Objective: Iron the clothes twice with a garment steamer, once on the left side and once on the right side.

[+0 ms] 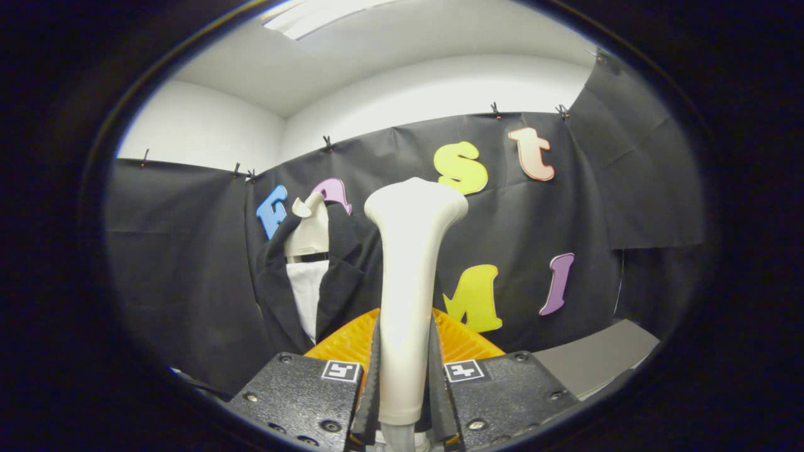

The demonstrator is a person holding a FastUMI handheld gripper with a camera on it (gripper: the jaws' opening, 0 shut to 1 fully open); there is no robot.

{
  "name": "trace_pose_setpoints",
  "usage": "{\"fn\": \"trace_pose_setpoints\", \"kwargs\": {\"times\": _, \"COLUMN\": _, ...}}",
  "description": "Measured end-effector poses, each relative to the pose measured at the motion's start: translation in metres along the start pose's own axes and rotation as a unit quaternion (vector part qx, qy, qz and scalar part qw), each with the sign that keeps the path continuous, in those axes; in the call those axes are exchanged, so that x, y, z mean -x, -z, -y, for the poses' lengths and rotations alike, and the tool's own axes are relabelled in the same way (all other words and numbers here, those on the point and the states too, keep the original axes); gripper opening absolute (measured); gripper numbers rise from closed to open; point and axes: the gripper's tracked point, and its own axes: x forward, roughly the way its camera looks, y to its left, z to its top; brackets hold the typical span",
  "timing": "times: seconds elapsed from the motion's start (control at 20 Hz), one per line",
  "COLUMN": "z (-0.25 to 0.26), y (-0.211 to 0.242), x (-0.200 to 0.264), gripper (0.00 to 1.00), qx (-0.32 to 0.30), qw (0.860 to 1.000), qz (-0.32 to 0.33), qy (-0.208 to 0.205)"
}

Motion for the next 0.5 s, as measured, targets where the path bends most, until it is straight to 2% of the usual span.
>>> {"fn": "trace_pose_setpoints", "kwargs": {"times": 0.2, "z": -0.029, "y": 0.003, "x": -0.026, "gripper": 0.36, "qx": 0.005, "qw": 1.000, "qz": -0.010, "qy": -0.008}}
{"fn": "trace_pose_setpoints", "kwargs": {"times": 0.5, "z": -0.054, "y": 0.021, "x": -0.042, "gripper": 0.36, "qx": 0.019, "qw": 0.999, "qz": -0.029, "qy": -0.018}}
